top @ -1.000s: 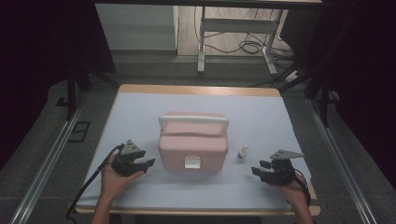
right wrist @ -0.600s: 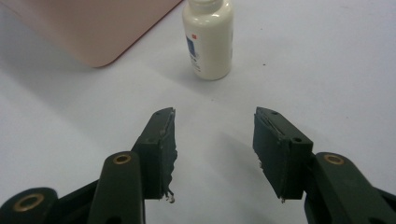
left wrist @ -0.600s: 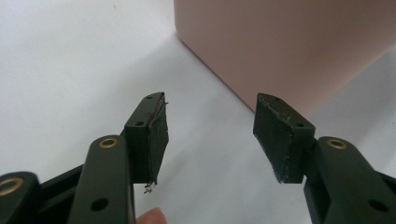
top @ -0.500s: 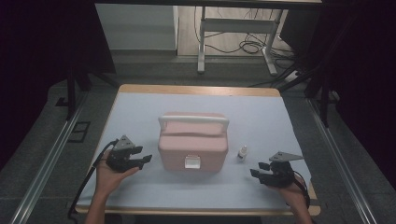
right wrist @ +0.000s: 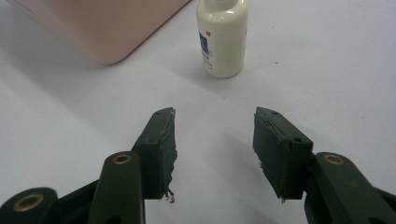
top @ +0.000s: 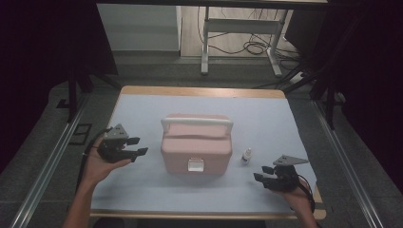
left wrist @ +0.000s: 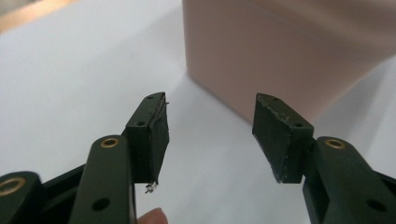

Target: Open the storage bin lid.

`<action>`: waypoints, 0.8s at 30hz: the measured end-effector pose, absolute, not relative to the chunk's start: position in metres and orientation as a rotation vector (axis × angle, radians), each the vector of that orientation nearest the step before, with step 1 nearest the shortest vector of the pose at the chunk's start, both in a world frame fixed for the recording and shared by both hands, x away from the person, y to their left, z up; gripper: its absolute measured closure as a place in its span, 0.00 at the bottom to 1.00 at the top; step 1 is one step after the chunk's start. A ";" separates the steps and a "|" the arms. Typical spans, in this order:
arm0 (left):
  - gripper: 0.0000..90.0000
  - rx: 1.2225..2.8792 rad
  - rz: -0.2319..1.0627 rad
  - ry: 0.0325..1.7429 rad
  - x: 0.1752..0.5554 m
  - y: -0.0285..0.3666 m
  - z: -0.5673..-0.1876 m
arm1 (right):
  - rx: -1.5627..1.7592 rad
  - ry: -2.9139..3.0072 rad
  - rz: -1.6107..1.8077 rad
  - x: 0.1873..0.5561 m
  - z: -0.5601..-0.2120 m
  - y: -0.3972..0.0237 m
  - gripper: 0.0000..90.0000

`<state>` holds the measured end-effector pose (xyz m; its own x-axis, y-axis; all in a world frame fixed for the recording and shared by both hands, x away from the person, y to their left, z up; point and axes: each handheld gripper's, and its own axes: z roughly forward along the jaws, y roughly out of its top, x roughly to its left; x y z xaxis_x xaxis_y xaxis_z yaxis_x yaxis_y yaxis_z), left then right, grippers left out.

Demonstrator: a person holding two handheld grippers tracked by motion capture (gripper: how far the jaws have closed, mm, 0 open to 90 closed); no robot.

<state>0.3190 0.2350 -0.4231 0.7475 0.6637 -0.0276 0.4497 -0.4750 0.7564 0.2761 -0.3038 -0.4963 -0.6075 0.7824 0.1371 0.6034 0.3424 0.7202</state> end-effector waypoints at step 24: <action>0.53 2.306 0.239 0.465 0.372 0.204 -0.315 | 1.272 2.368 1.147 0.275 -0.498 -0.309 0.54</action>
<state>0.3717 0.2041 -0.3154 0.9163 0.3993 0.0307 0.2576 -0.6466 0.7180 0.2747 -0.3092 -0.4977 -0.6019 0.7820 0.1618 0.6117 0.3213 0.7229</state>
